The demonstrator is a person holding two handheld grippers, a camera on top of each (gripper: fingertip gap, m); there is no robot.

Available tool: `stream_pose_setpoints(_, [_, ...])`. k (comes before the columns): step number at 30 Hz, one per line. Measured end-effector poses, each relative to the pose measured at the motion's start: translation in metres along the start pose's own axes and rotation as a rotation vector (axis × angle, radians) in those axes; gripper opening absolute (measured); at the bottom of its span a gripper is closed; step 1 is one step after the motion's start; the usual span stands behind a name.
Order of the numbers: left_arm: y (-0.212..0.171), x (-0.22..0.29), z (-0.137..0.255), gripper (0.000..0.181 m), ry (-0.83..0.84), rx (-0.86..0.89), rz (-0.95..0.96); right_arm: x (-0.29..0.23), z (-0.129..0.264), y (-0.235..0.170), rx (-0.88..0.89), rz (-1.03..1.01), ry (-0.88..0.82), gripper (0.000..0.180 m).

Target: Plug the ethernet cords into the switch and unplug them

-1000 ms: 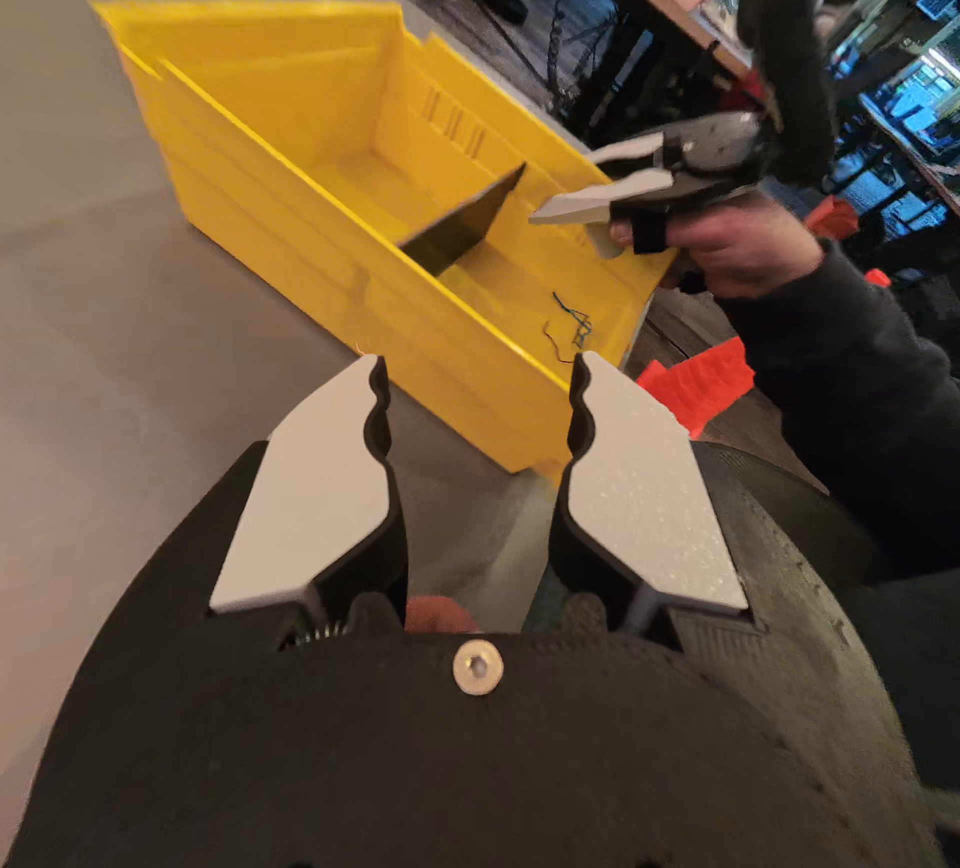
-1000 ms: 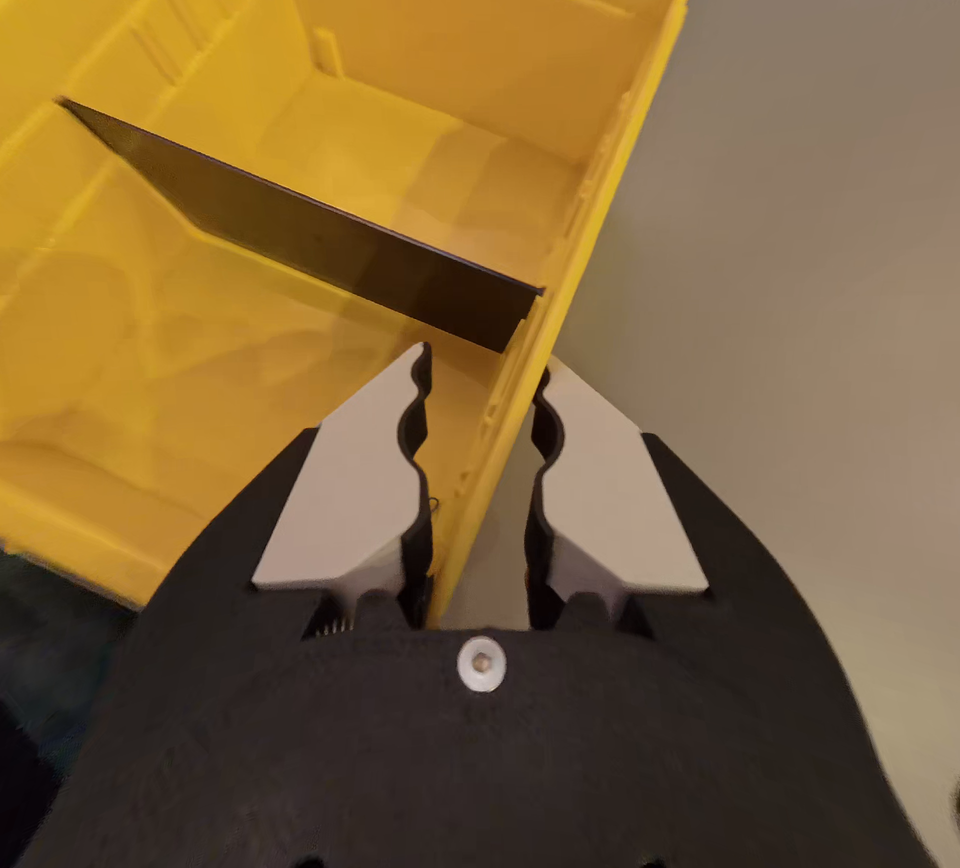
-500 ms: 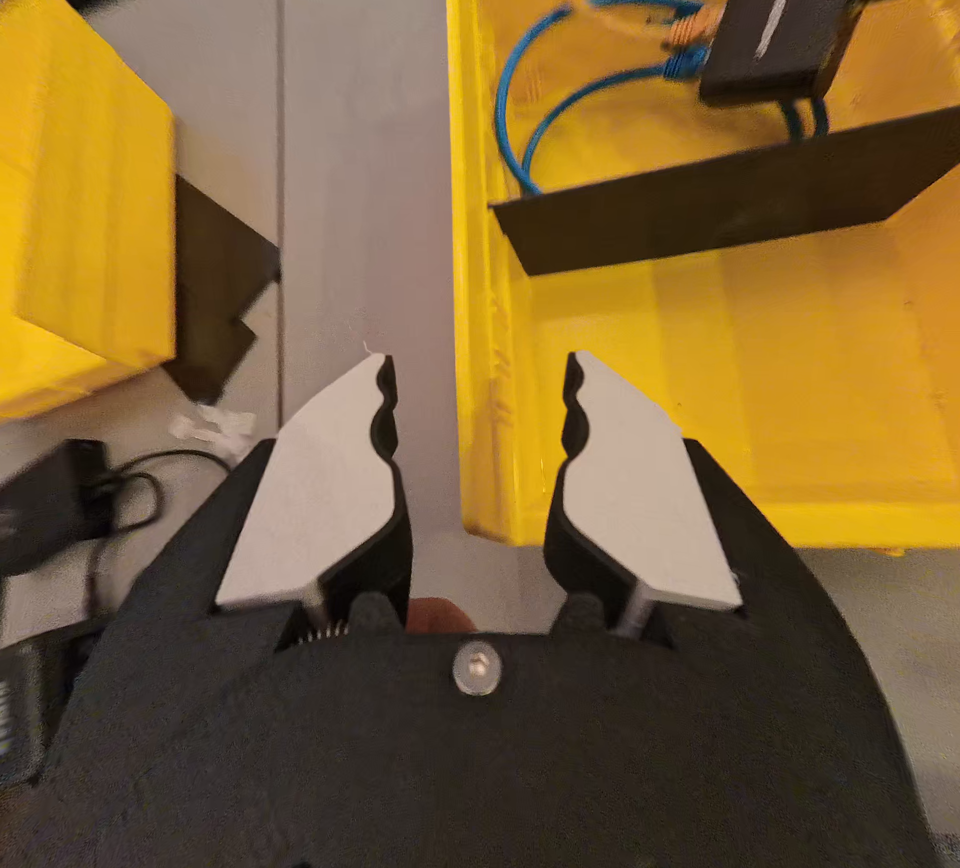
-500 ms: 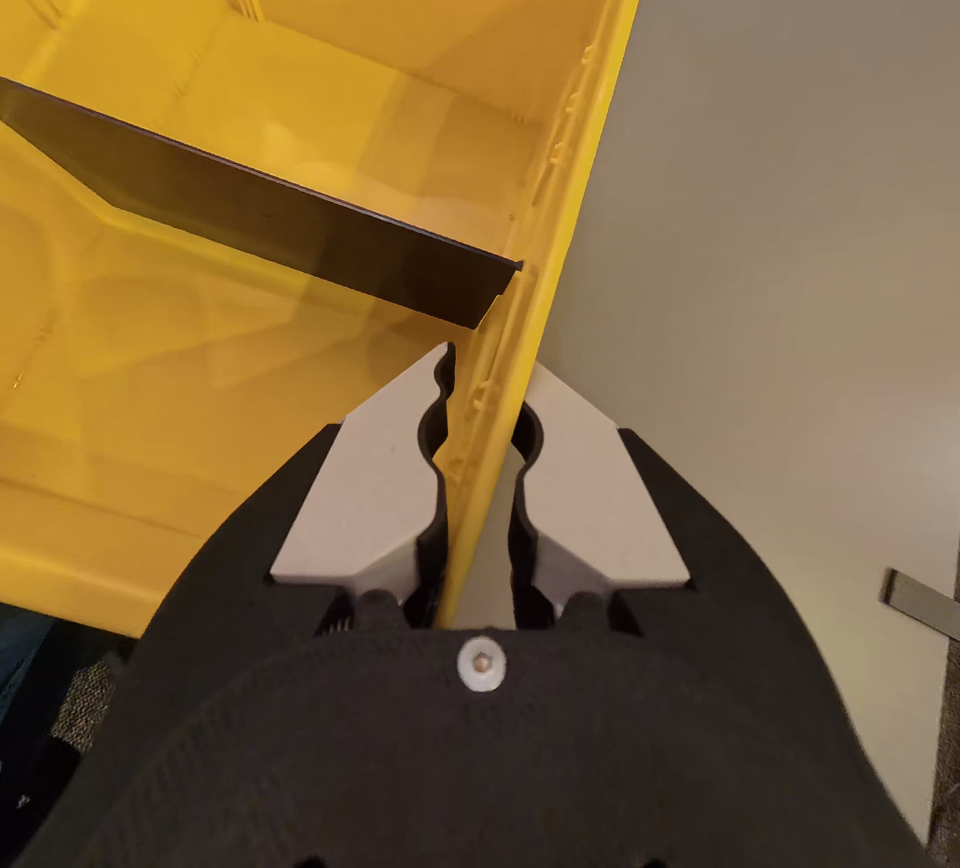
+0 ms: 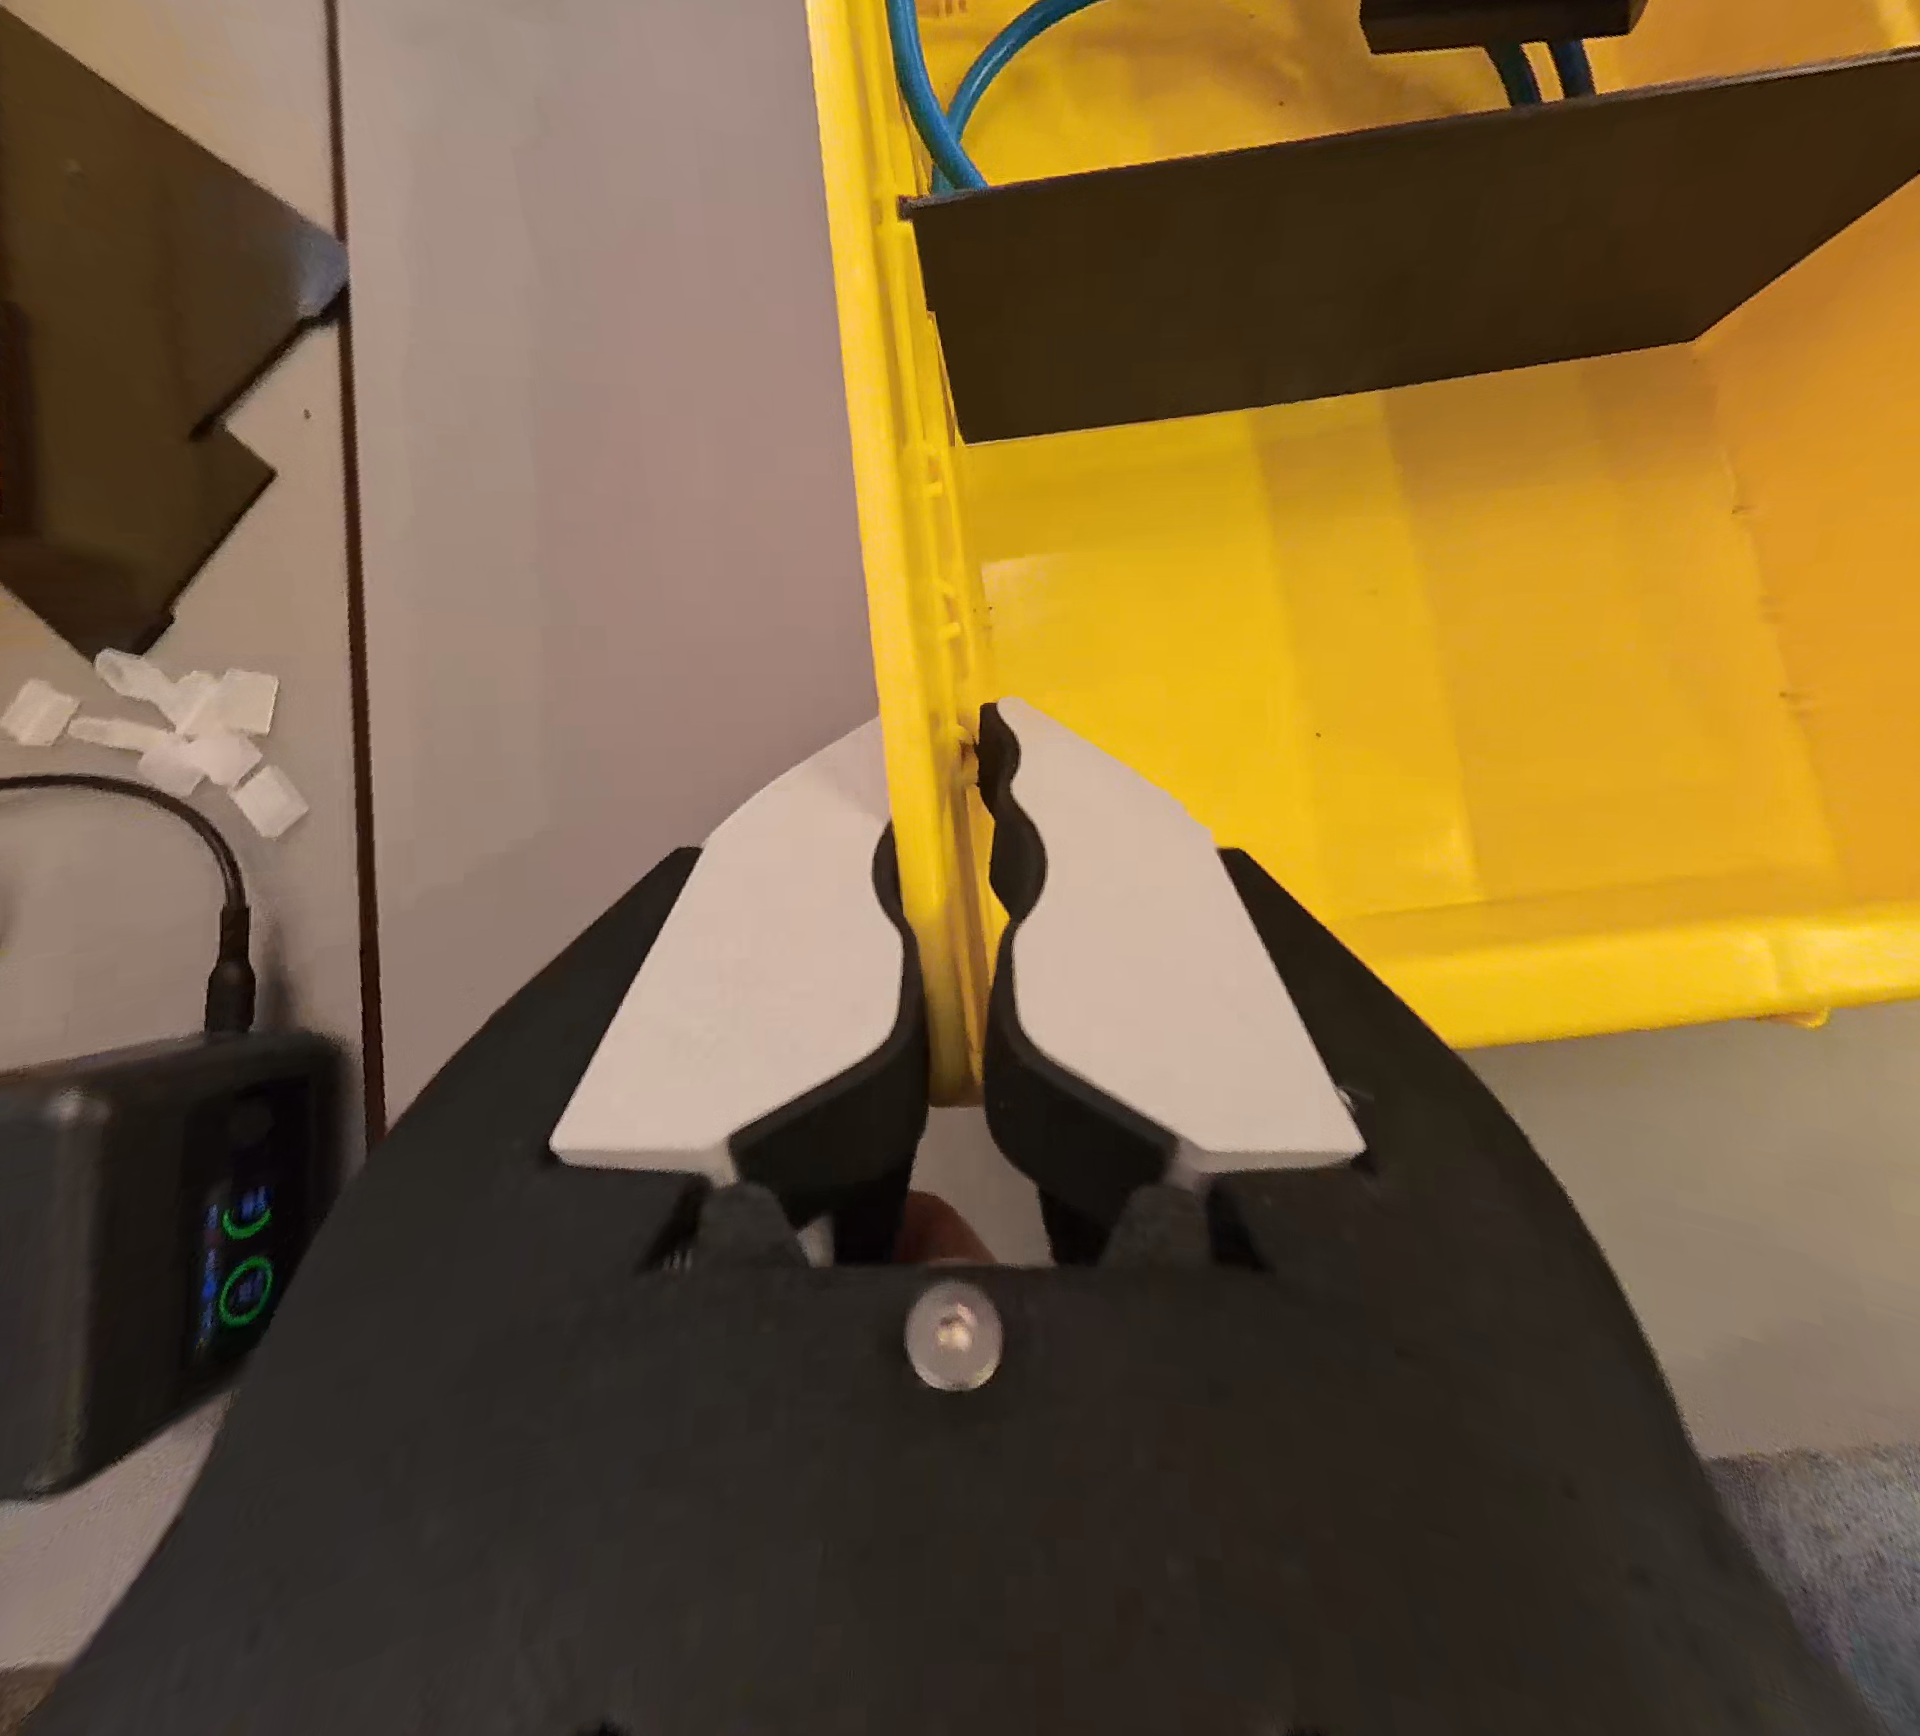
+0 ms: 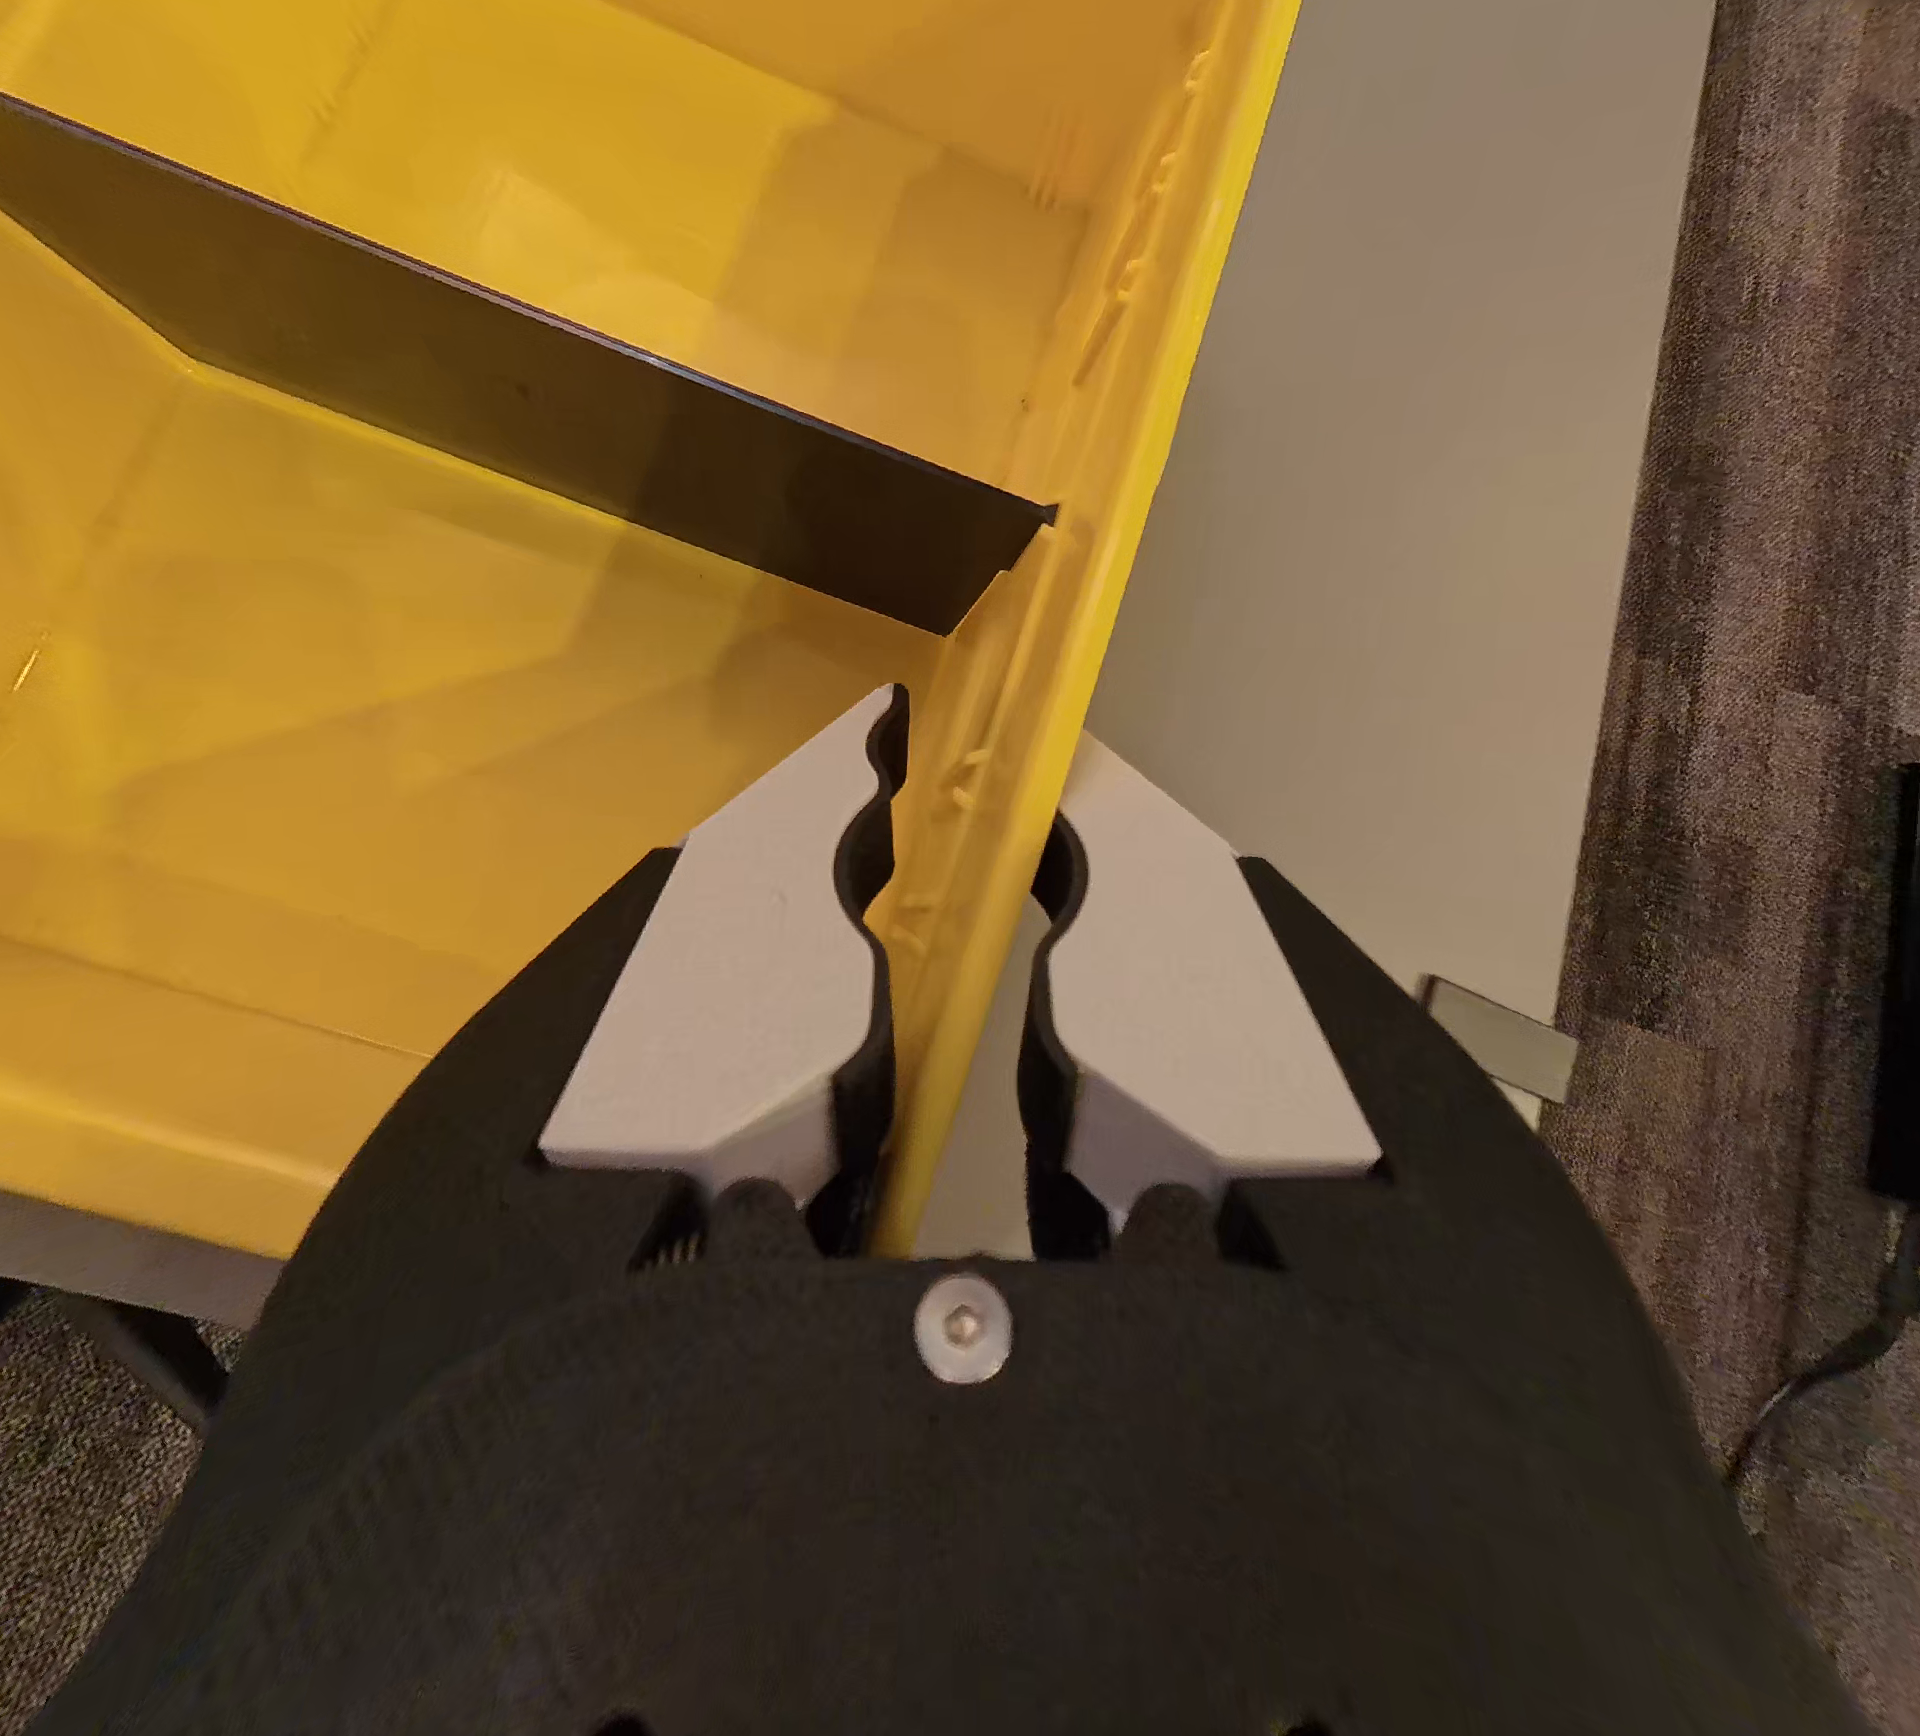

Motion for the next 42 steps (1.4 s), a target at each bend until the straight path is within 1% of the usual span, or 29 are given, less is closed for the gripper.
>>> stream_pose_setpoints(10, [-0.040, -0.028, 0.043, 0.005, 0.056, 0.003, 0.101, 0.042, -0.003, -0.011, -0.053, 0.021, 0.049, 0.019])
stream_pose_setpoints(14, [-0.046, -0.034, 0.050, 0.005, 0.055, 0.016, 0.099, 0.043, -0.005, -0.011, -0.076, 0.051, 0.041, 0.023])
stream_pose_setpoints(18, [-0.046, -0.035, 0.049, 0.006, 0.051, 0.014, 0.075, 0.044, -0.002, -0.009, -0.060, 0.058, 0.007, 0.026])
stream_pose_setpoints(19, [-0.045, -0.034, 0.050, 0.014, 0.035, 0.019, 0.068, 0.045, -0.001, -0.008, -0.060, 0.070, -0.011, 0.028])
stream_pose_setpoints(20, [-0.046, -0.033, 0.051, 0.032, 0.015, 0.019, 0.071, 0.045, 0.000, -0.007, -0.059, 0.088, -0.027, 0.031])
stream_pose_setpoints(21, [-0.045, -0.031, 0.053, 0.046, -0.014, 0.022, 0.082, 0.046, 0.002, -0.005, -0.048, 0.102, -0.045, 0.035])
stream_pose_setpoints(23, [-0.034, -0.036, 0.063, 0.053, 0.003, 0.083, 0.069, 0.046, 0.008, 0.002, -0.017, 0.119, -0.082, 0.040])
stream_pose_setpoints(25, [-0.013, -0.042, 0.079, 0.054, 0.074, 0.167, -0.016, 0.049, 0.017, 0.011, 0.008, 0.158, -0.148, 0.043])
stream_pose_setpoints(27, [0.015, -0.037, 0.095, 0.054, 0.135, 0.251, -0.167, 0.050, 0.030, 0.026, 0.052, 0.213, -0.230, 0.045])
stream_pose_setpoints(29, [0.045, -0.019, 0.101, 0.054, 0.145, 0.312, -0.338, 0.043, 0.045, 0.047, 0.117, 0.270, -0.296, 0.044])
stream_pose_setpoints(30, [0.057, -0.006, 0.099, 0.054, 0.126, 0.316, -0.428, 0.033, 0.051, 0.059, 0.159, 0.298, -0.303, 0.042])
stream_pose_setpoints(33, [0.083, 0.033, 0.076, 0.055, 0.048, 0.267, -0.706, -0.014, 0.063, 0.093, 0.271, 0.357, -0.247, 0.039])
stream_pose_setpoints(37, [0.099, 0.058, 0.028, 0.055, -0.042, 0.098, -1.089, -0.084, 0.069, 0.124, 0.362, 0.446, -0.127, 0.037])
stream_pose_setpoints(39, [0.106, 0.064, 0.006, 0.054, -0.112, 0.047, -1.178, -0.118, 0.068, 0.132, 0.399, 0.471, -0.049, 0.037])
stream_pose_setpoints(42, [0.105, 0.063, -0.026, 0.055, -0.196, -0.054, -1.291, -0.161, 0.064, 0.139, 0.444, 0.494, 0.057, 0.037])
Point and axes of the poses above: each gripper's, where its closed fingertips meet, z back along the fingers, y out of its top, x = y × z across the jaws, the point moved 2 cm from there along z, back along the fingers, and after that the axes turned 8 degrees about x, right-handed, at the moved point
